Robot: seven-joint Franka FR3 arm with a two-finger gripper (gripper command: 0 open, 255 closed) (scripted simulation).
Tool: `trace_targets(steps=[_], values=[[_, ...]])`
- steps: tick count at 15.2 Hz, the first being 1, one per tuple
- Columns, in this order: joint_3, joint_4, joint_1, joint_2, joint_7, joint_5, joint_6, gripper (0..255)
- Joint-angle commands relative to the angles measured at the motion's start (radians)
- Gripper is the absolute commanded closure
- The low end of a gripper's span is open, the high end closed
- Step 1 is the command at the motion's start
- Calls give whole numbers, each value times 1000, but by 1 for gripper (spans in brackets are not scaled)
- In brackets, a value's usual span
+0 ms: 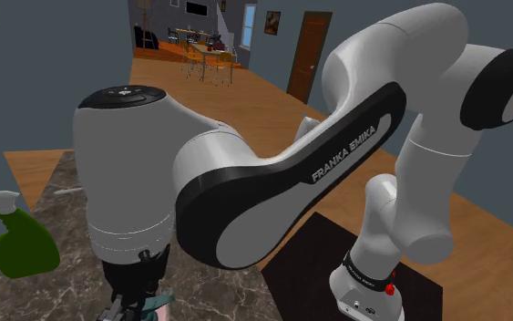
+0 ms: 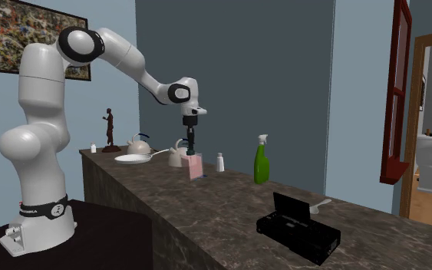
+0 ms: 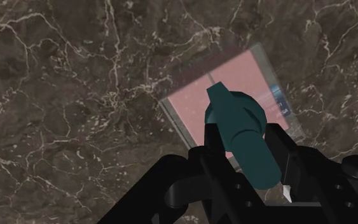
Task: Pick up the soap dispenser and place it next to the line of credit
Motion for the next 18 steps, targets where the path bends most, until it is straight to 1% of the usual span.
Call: trace_targets(steps=[1, 8, 9, 14, 18], values=[[0, -10, 2, 7, 3, -4, 17, 255], [0, -9, 2, 7, 4, -4, 17, 255], [0, -9, 2, 7, 4, -4, 17, 0], [0, -9, 2, 7, 4, -4, 17, 0], [0, 61, -6, -46, -14, 21, -102, 0]])
